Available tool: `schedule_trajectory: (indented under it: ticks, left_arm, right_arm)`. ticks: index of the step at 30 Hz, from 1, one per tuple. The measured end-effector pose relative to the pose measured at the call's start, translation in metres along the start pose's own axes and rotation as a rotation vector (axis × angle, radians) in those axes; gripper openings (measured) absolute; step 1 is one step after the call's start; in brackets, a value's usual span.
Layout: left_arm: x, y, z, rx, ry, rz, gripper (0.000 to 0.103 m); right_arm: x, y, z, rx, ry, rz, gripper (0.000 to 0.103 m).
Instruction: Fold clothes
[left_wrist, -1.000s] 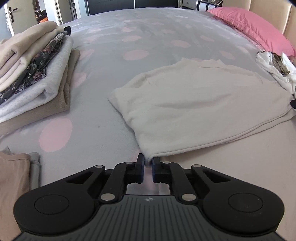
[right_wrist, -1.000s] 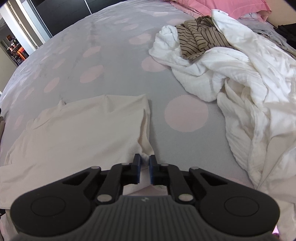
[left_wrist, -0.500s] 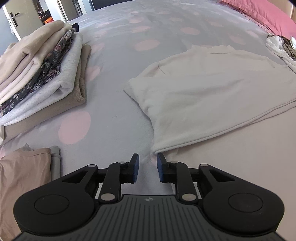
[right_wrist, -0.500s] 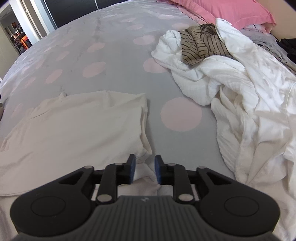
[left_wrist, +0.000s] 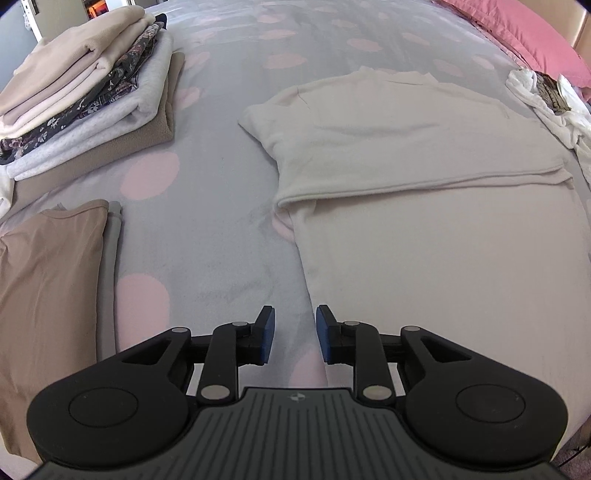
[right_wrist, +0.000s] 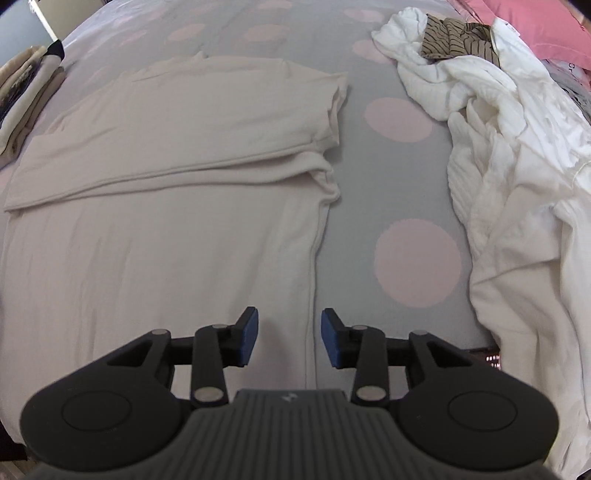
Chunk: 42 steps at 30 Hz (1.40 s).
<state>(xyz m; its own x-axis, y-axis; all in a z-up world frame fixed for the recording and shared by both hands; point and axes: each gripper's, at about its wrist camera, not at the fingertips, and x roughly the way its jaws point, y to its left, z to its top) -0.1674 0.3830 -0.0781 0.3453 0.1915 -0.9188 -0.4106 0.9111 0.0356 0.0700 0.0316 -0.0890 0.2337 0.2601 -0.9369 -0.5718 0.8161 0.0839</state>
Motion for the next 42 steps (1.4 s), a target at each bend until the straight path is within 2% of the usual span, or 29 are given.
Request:
schedule_trajectory:
  ticks: [7,11,15,20,22,23,24,27,28,30,32,36,42]
  left_arm:
    - [-0.005,-0.019,-0.035,0.022,0.067,-0.001,0.023]
    - [-0.007,-0.027,-0.055,0.035,0.120,0.005,0.023]
    - [-0.005,-0.030,-0.072,0.040,0.193,0.005,0.024]
    - [-0.004,-0.031,-0.088,0.043,0.232,0.011,0.025]
    - [-0.003,-0.034,-0.092,0.048,0.245,0.000,0.025]
    - [-0.003,-0.036,-0.093,0.058,0.248,-0.004,0.025]
    - [-0.002,-0.039,-0.095,0.069,0.251,-0.007,0.025]
    - [-0.002,-0.046,-0.098,0.107,0.244,0.000,0.025]
    - [-0.003,-0.048,-0.099,0.119,0.240,0.003,0.024]
    - [-0.004,-0.049,-0.101,0.128,0.233,-0.016,0.008]
    - [-0.008,-0.049,-0.101,0.132,0.218,-0.025,0.005]
    - [-0.018,-0.039,-0.088,0.100,0.167,-0.033,0.003]
    - [-0.033,-0.022,-0.064,0.040,0.086,-0.040,0.002]
  right_arm:
    - [-0.008,0.001,-0.031,-0.042,0.025,-0.008,0.041]
    - [-0.006,0.005,-0.049,-0.074,0.073,-0.020,0.040]
    - [-0.003,0.009,-0.067,-0.105,0.107,-0.034,0.040]
    - [-0.003,0.019,-0.087,-0.156,0.132,-0.052,0.040]
    - [-0.003,0.023,-0.093,-0.171,0.139,-0.049,0.033]
    - [-0.003,0.026,-0.096,-0.180,0.144,-0.046,0.024]
    - [-0.003,0.029,-0.097,-0.194,0.143,-0.049,0.020]
    - [-0.004,0.041,-0.101,-0.236,0.127,-0.083,0.010]
    - [-0.005,0.044,-0.103,-0.233,0.121,-0.097,0.009]
    - [-0.007,0.049,-0.105,-0.228,0.106,-0.124,0.008]
    - [-0.010,0.054,-0.109,-0.237,0.089,-0.148,0.008]
    - [-0.021,0.056,-0.110,-0.236,0.052,-0.163,0.007]
    - [-0.044,0.040,-0.094,-0.148,-0.014,-0.146,0.007]
